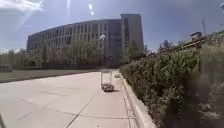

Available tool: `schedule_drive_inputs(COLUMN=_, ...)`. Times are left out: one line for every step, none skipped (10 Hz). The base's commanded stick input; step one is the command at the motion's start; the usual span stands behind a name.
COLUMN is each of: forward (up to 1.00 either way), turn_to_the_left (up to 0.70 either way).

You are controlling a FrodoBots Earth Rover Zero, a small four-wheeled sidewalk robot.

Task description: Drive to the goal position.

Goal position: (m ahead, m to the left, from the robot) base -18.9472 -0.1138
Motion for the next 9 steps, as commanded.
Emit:
schedule_drive_inputs(forward=0.06, turn_to_the_left=0.00)
schedule_drive_inputs(forward=0.06, turn_to_the_left=0.00)
schedule_drive_inputs(forward=0.07, turn_to_the_left=0.00)
schedule_drive_inputs(forward=0.06, turn_to_the_left=0.00)
schedule_drive_inputs(forward=0.06, turn_to_the_left=0.00)
schedule_drive_inputs(forward=0.06, turn_to_the_left=0.00)
schedule_drive_inputs(forward=0.06, turn_to_the_left=0.00)
schedule_drive_inputs(forward=0.06, turn_to_the_left=0.00)
schedule_drive_inputs(forward=0.06, turn_to_the_left=0.00)
